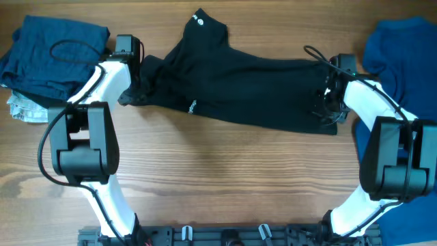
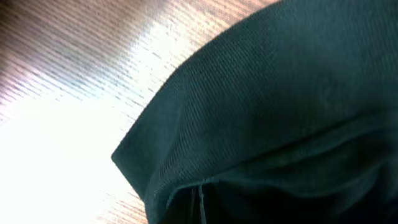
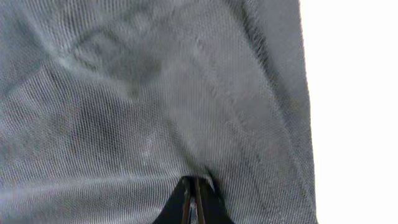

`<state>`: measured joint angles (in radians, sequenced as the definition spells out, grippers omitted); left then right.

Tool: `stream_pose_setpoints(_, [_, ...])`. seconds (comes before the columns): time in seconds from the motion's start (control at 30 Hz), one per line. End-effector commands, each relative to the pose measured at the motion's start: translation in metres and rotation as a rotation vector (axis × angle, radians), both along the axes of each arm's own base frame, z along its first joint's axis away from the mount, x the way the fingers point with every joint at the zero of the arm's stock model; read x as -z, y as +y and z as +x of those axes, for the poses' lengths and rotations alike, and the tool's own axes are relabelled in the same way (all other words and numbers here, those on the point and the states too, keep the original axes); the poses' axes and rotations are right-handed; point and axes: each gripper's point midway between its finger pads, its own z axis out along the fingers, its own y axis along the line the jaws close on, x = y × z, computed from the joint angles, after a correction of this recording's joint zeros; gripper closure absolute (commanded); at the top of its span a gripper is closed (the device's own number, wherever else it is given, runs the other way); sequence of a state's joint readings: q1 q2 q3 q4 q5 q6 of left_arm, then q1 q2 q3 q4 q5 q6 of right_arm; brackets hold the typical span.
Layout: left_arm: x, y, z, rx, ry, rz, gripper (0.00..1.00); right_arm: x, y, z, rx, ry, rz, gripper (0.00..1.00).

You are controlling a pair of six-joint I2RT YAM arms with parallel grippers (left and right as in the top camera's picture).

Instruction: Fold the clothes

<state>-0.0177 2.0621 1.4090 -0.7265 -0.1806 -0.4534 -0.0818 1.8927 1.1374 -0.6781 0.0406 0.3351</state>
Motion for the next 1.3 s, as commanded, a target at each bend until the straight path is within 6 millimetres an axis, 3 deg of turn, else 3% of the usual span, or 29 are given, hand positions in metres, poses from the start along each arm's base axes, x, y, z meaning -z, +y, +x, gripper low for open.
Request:
stream_pose_setpoints(0.0, [0.004,0.008,0.004,0.046,-0.001,0.052,0.96,0.025,-0.034,-0.008,-0.058,0.05,-0.159,0.95])
stream_pose_setpoints(0.23, [0.002,0.01,0.009,0.089,-0.013,0.063,0.96,0.022,-0.048,0.002,-0.079,0.014,-0.209,0.95])
stream_pose_setpoints(0.33, [-0.013,0.012,0.019,0.085,-0.06,0.078,0.96,0.018,-0.049,0.01,-0.078,-0.014,-0.213,0.95])
stream_pose_setpoints(0.5, [-0.099,0.01,0.042,0.074,-0.257,0.081,0.94,-0.019,-0.036,0.051,-0.14,-0.134,-0.142,0.94])
stream_pose_setpoints(0.57, [-0.131,0.01,0.039,0.046,-0.328,0.073,0.89,-0.06,-0.02,0.076,-0.225,-0.228,-0.073,0.94])
stream_pose_setpoints(0.63, [-0.152,0.011,0.036,0.004,-0.38,0.056,0.82,-0.102,0.013,0.096,-0.355,-0.34,-0.009,0.91])
stream_pose_setpoints(0.73, [-0.159,0.018,0.035,-0.045,-0.407,0.02,0.69,-0.139,0.081,0.115,-0.53,-0.462,0.075,0.9])
stream_pose_setpoints(0.8, [-0.158,0.024,0.035,-0.056,-0.404,0.002,0.43,-0.15,0.13,0.122,-0.638,-0.531,0.082,0.9])
stream_pose_setpoints(0.83, [-0.158,0.028,0.035,-0.064,-0.405,0.004,0.29,-0.156,0.17,0.125,-0.739,-0.585,0.085,0.87])
stream_pose_setpoints(0.87, [-0.158,0.032,0.035,-0.067,-0.408,0.009,0.15,-0.158,0.211,0.123,-0.848,-0.63,0.087,0.82])
stream_pose_setpoints(0.9, [-0.158,0.036,0.034,-0.076,-0.407,0.014,0.0,-0.159,0.233,0.12,-0.91,-0.653,0.081,0.69])
stream_pose_setpoints(1.0, [-0.158,0.044,0.033,-0.093,-0.406,0.017,0.0,-0.136,0.317,0.097,-1.139,-0.674,0.035,0.62])
stream_pose_setpoints(1.13, [-0.158,0.044,0.033,-0.093,-0.406,0.017,0.0,-0.087,0.372,0.064,-1.337,-0.612,0.04,0.63])
stream_pose_setpoints(1.2, [-0.158,0.044,0.033,-0.093,-0.406,0.017,0.0,-0.071,0.388,0.049,-1.415,-0.587,0.027,0.61])
stream_pose_setpoints(1.27, [-0.158,0.044,0.033,-0.093,-0.406,0.017,0.0,-0.062,0.398,0.045,-1.46,-0.588,-0.076,0.51])
